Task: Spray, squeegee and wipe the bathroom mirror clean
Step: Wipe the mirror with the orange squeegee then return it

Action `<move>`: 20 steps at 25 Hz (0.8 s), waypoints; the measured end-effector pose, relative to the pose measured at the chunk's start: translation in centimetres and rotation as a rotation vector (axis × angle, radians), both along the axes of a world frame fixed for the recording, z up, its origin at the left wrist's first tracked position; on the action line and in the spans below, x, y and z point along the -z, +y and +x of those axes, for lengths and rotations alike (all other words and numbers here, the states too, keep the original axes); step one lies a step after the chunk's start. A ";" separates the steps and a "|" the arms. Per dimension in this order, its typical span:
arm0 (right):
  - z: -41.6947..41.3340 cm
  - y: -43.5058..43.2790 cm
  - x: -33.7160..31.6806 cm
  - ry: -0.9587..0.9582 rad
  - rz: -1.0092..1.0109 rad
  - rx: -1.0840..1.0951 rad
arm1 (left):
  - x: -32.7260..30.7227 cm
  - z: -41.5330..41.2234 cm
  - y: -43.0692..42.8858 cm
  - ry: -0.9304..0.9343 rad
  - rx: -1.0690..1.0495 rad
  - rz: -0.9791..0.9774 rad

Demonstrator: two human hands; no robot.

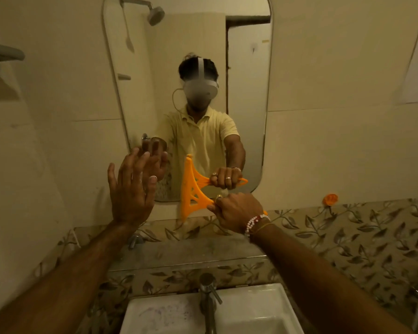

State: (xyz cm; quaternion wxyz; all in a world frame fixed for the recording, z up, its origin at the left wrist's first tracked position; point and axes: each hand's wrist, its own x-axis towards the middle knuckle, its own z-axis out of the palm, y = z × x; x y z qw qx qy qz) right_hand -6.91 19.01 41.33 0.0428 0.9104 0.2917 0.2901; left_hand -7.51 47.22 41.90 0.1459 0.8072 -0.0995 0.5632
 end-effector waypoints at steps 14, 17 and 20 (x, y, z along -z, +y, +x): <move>0.9 -16.1 -0.4 0.003 -0.095 0.201 | 0.7 3.7 -12.1 0.043 -0.088 0.133; 0.8 -18.3 -0.3 0.003 -0.099 0.229 | 1.0 4.1 -13.4 0.037 -0.058 0.126; 0.9 -20.0 -0.2 0.000 -0.092 0.265 | 1.3 4.5 -14.5 0.032 -0.043 0.120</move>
